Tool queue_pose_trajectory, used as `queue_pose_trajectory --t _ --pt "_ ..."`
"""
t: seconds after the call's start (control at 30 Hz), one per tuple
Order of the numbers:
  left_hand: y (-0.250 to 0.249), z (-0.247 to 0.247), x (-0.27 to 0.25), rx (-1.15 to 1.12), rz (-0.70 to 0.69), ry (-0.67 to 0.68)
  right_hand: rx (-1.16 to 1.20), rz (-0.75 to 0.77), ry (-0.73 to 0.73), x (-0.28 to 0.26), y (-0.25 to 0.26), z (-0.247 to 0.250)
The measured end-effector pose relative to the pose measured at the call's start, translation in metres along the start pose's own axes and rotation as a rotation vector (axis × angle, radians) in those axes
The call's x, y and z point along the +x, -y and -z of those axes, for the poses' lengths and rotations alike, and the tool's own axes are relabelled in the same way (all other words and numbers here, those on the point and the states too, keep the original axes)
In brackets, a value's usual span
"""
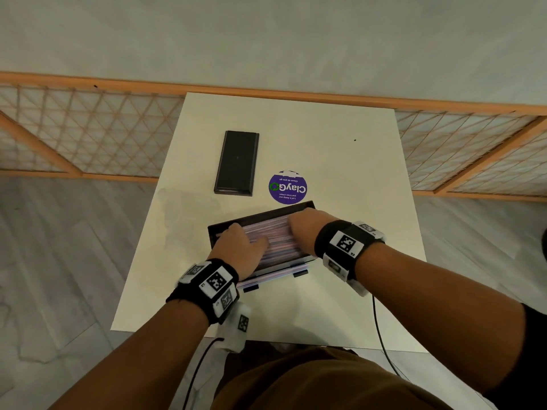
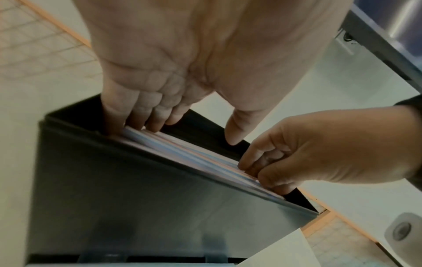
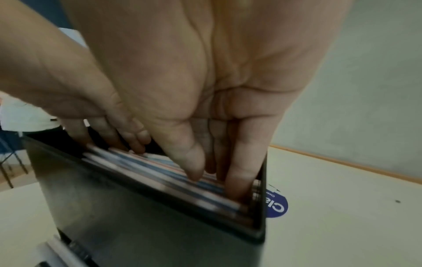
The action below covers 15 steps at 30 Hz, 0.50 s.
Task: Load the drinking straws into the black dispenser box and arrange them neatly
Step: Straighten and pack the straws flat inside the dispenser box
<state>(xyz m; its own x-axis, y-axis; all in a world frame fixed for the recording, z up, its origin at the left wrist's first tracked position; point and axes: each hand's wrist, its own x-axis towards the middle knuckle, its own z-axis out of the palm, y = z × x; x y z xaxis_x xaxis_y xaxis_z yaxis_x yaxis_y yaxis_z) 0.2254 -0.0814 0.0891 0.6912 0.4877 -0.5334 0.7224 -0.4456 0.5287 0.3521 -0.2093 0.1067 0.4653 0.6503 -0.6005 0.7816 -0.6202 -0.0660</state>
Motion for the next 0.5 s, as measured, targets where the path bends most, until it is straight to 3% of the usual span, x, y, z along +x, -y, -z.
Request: queue_pose_trajectory --t 0.17,0.5 --pt "0.005 0.000 -0.005 -0.060 0.000 -0.039 0.095 -0.020 -0.133 -0.004 -0.010 -0.004" --pt "0.000 -0.008 -0.009 -0.274 0.116 -0.087 0.204 -0.015 -0.153 -0.017 -0.014 -0.010"
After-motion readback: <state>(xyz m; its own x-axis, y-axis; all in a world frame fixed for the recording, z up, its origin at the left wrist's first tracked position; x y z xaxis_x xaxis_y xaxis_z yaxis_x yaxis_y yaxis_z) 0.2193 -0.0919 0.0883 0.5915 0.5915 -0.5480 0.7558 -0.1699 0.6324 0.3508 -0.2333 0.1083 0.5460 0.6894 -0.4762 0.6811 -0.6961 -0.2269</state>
